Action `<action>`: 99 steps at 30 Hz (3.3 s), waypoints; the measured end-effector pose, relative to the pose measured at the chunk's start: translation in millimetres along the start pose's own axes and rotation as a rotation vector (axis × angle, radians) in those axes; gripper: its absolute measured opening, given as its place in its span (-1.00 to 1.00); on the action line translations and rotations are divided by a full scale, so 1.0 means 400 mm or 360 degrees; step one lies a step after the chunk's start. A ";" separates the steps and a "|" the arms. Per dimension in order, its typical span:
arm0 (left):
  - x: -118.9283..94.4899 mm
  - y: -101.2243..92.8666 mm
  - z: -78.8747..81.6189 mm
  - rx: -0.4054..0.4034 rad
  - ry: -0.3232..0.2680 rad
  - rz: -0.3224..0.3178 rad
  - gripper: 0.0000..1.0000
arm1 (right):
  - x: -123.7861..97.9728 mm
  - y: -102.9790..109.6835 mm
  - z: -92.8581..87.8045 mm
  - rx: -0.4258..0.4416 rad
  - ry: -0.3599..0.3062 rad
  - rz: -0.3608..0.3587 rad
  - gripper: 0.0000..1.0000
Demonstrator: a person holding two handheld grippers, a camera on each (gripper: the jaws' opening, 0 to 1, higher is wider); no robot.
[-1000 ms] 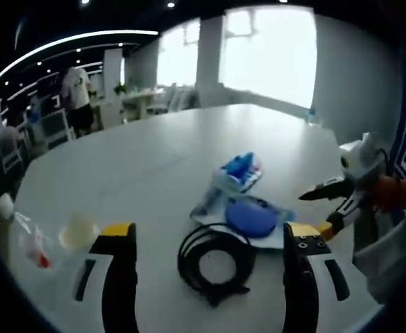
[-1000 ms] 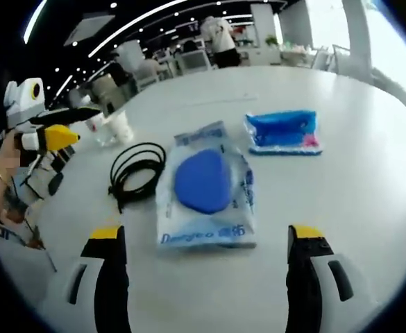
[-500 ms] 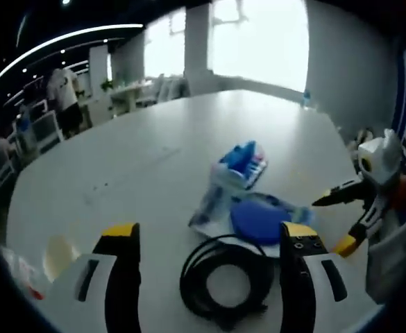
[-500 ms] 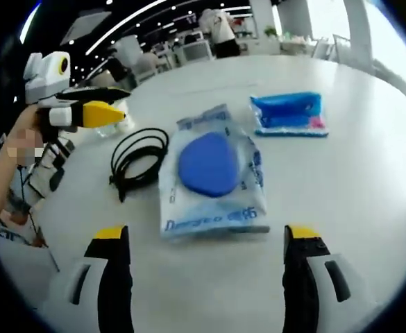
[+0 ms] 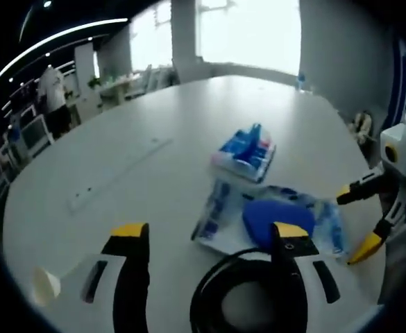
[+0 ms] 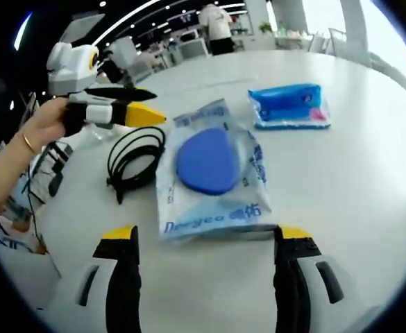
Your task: Arrange the tabletop items into an orderly group along one side of the table until the central work area is clear of visible clutter.
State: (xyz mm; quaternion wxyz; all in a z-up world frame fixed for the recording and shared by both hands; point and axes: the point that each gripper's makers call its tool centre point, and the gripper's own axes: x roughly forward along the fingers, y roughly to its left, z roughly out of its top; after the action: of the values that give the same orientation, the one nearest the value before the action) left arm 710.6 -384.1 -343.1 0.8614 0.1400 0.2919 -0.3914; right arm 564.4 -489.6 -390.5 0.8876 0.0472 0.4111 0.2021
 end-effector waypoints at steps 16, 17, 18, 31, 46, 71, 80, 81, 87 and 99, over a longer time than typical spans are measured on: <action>0.081 0.022 -0.043 0.0019 0.0146 -0.0101 -0.07 | -0.012 -0.014 -0.007 0.0220 0.0068 -0.0015 0.09; 0.084 0.022 -0.047 0.0050 0.0169 -0.0104 -0.08 | -0.014 -0.016 -0.009 0.0248 0.0074 -0.0021 0.06; 0.088 0.020 -0.052 0.0080 0.0194 -0.0111 -0.08 | -0.016 -0.017 -0.009 0.0253 0.0072 -0.0023 0.04; 0.116 -0.004 -0.060 0.0196 0.0257 -0.0209 -0.48 | 0.002 0.029 -0.019 0.0378 0.0120 0.0013 -0.11; 0.095 0.023 -0.069 0.0017 0.0227 -0.0037 -0.94 | 0.023 0.037 -0.015 0.0422 0.0138 0.0007 -0.80; -0.043 0.047 -0.133 -0.0188 0.0251 0.0006 -1.00 | -0.013 0.011 0.098 -0.0022 0.0003 -0.0089 -0.98; -0.110 0.044 -0.167 -0.0422 0.0212 0.0053 -1.00 | -0.016 0.016 0.140 -0.0152 -0.0040 -0.0133 -0.98; -0.121 0.044 -0.164 -0.0437 0.0176 0.0073 -1.00 | -0.016 0.014 0.148 -0.0171 -0.0057 -0.0143 -0.98; -0.153 0.049 -0.147 -0.0490 0.0096 0.0132 -1.00 | -0.011 0.007 0.191 -0.0237 -0.0086 -0.0186 -0.98; -0.181 0.100 -0.131 -0.0562 -0.0007 0.0313 -1.00 | 0.063 -0.021 0.320 -0.0312 -0.0138 -0.0212 -0.98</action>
State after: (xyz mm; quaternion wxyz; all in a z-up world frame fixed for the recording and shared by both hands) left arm 682.4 -290.4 -339.9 0.9073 0.0136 0.3392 -0.2483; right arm 677.5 -476.5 -326.6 0.9164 -0.0586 0.3528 0.1798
